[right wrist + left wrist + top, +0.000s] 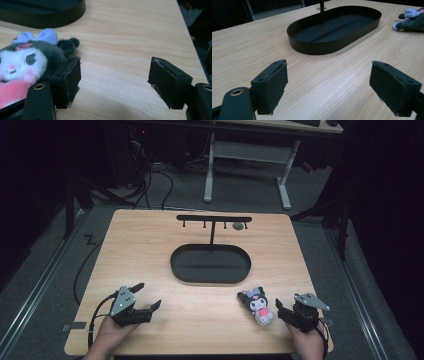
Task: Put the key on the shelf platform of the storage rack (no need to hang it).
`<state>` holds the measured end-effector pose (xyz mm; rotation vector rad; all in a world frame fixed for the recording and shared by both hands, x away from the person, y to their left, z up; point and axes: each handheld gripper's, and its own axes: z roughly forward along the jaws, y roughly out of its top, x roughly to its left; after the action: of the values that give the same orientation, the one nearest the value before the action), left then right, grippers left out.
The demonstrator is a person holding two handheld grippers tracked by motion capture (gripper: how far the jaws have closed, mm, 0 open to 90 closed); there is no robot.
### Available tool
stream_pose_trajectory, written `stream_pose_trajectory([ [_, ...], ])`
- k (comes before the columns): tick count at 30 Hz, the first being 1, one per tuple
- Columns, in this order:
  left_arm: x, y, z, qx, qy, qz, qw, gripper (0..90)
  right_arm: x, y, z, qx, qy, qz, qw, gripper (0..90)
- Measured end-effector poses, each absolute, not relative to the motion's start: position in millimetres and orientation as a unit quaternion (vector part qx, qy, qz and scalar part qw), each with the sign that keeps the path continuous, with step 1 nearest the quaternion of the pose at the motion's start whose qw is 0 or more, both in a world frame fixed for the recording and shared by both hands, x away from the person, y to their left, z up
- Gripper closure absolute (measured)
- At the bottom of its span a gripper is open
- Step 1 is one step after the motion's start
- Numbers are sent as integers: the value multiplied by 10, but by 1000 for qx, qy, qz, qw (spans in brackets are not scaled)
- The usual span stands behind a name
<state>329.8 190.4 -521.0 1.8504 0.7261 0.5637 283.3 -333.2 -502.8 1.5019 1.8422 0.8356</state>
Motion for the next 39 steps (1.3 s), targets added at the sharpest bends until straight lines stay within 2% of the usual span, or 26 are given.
stream_pose_trajectory([
  [22,3252,1873,-5255,781,301,225,499,157,2771,-3537,-4908,595,718,302,199,287],
  [39,3199,1973,-5209,764,305,236,517,154,2867,-3514,-4905,576,782,202,128,272],
])
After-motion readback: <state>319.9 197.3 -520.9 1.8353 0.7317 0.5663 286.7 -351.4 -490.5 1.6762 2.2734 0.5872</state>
